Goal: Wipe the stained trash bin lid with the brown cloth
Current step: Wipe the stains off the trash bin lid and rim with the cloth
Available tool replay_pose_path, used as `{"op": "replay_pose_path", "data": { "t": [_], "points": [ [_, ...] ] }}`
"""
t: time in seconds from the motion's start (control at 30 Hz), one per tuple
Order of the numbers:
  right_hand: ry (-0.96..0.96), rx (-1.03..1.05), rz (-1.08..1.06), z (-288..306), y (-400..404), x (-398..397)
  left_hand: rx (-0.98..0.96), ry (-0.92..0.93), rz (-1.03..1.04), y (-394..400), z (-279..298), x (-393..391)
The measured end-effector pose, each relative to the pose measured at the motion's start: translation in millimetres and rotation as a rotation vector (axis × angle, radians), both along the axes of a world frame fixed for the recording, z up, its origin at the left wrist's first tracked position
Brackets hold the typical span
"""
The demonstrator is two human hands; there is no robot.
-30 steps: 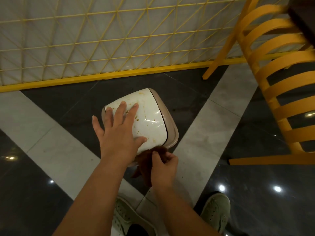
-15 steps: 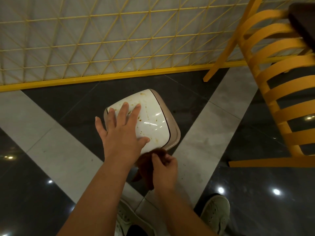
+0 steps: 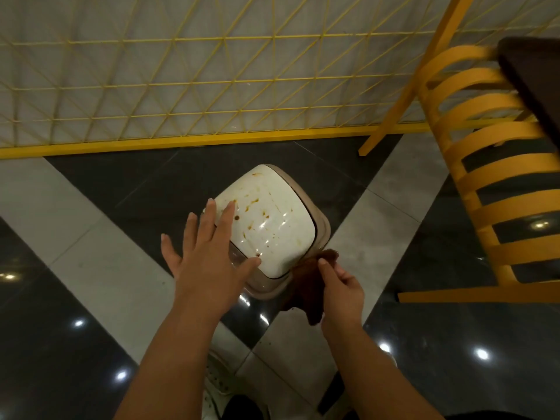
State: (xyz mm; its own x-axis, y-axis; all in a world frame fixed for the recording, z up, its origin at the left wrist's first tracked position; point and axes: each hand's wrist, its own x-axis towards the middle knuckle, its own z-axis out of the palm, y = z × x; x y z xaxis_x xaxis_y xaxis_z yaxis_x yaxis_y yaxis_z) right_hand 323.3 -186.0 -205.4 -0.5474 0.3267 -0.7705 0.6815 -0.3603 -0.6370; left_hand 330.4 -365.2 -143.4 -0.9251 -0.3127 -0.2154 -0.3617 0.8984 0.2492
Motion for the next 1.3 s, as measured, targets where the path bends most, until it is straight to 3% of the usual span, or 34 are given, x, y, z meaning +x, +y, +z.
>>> {"op": "replay_pose_path", "data": {
  "t": [0.23, 0.43, 0.63, 0.87, 1.07, 1.23, 1.3],
  "points": [
    [0.218, 0.153, 0.142, 19, 6, -27, 0.077, 0.029, 0.004, 1, -12, -8],
    [0.316, 0.413, 0.354, 2, -18, -24, 0.06, 0.052, -0.006, -6, -16, -17],
    [0.486, 0.5, 0.71, -6, -30, 21, 0.003, 0.076, -0.002, -9, -16, -20],
    [0.468, 0.55, 0.522, -10, -22, -7, 0.025, 0.062, 0.011, -8, -17, -23],
    [0.542, 0.609, 0.842, -15, -28, 32, 0.033, 0.066, 0.02, -8, -16, -21],
    [0.486, 0.65, 0.645, -15, -18, 3, 0.057, 0.058, 0.02, -7, -15, -22],
    [0.481, 0.604, 0.661, -10, -30, 5, 0.058, 0.055, 0.029, -7, -15, -23]
  ]
}}
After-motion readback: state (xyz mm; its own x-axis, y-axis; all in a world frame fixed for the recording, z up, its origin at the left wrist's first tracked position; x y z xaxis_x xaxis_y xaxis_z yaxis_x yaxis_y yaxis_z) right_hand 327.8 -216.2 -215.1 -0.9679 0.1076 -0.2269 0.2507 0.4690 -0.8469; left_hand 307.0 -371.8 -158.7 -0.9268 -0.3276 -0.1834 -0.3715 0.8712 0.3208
